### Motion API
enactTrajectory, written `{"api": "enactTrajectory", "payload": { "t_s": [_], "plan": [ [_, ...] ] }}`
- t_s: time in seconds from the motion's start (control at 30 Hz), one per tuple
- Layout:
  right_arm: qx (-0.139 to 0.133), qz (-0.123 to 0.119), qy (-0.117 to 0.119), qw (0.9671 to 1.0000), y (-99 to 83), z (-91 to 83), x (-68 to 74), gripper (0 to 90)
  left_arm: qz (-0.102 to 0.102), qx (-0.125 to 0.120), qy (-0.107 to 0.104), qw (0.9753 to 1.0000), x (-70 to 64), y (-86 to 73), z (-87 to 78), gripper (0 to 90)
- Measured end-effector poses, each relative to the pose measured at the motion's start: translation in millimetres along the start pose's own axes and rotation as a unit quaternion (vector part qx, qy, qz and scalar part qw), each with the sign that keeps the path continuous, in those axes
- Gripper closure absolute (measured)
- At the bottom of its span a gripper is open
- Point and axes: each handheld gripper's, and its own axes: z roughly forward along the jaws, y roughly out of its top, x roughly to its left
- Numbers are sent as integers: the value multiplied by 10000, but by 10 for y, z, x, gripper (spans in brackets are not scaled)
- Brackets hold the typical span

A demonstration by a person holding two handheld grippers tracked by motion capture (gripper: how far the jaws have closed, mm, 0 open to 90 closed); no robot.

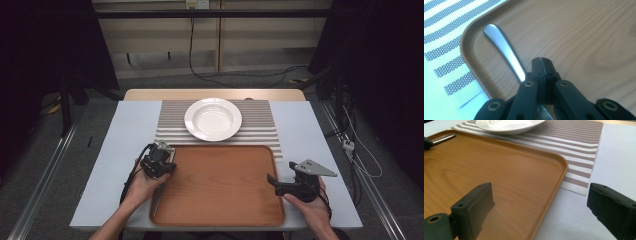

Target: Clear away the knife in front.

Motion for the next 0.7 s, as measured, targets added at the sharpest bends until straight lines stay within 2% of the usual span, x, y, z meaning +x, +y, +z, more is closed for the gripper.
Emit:
{"api": "enactTrajectory", "payload": {
  "t_s": [0.37, 0.5, 0.67, 0.7],
  "plan": [
    [-3, -15, 8, 10000, 4, 8, 3, 64, -2, 61, 8, 10000, 48, -24, -29, 900],
    [-11, -17, 8, 10000, 5, 7, -1, 64, -11, 52, -50, 10000, 62, -27, -33, 900],
    [-12, -20, 20, 10000, 7, 12, 4, 64, -50, -114, -79, 9999, 54, -30, -74, 898],
    [-13, -18, 22, 10000, 7, 12, 4, 64, -80, -179, -82, 9998, 48, -28, -89, 865]
  ]
}}
